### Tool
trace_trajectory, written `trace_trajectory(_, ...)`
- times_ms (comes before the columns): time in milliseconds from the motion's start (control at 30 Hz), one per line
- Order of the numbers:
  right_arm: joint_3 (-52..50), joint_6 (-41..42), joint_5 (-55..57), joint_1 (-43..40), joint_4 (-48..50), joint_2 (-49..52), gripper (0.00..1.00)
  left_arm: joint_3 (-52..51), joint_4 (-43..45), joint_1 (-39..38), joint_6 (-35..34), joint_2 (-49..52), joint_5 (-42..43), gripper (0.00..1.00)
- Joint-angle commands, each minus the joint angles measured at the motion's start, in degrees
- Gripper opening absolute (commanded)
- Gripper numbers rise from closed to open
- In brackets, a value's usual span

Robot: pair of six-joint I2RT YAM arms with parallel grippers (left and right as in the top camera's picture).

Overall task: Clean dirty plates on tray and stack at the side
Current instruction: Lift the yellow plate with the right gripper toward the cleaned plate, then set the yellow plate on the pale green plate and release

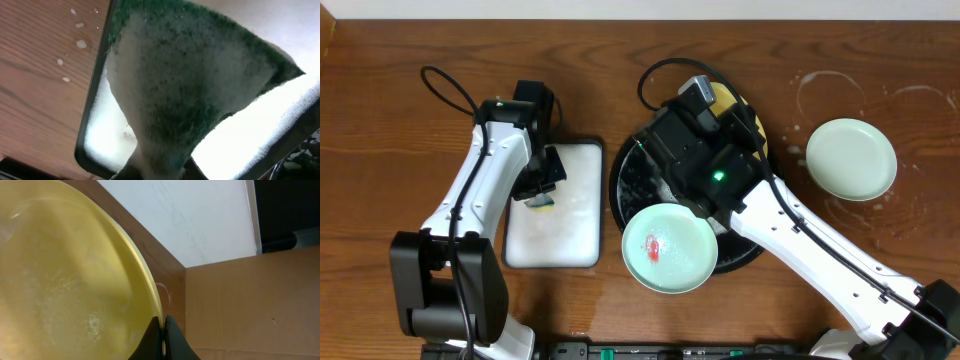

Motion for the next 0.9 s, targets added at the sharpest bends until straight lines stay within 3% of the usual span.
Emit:
trace_trajectory(0,0.24,0.39,2.32,0.81,0.04,-0.09,0.01,0.09,-0.15,0.13,0.96,-0.02,-1.11,0.11)
trace_trajectory(200,0.22,4.92,1.27,-0.02,0.0,-0.07,0.01,0.09,-0.15,0.13,0.96,-0.02,-1.11,0.11)
trace_trajectory(367,0.2,13.62,-8.76,-6.36,-2.86,0.2,0.01,0.09,-0.17,0.13,0.96,-0.02,-1.11,0.11)
trace_trajectory(533,0.35,15.32,-39.69,-20.2,-5.79,0.13,0.01,0.09,-0.22,0.13,0.96,-0.02,-1.09,0.11)
trace_trajectory(867,0.35,19.12,-79.03,-56.83,-6.93,-0.09,0.01,0.09,-0.57,0.13,0.94,-0.02,-1.09,0.11)
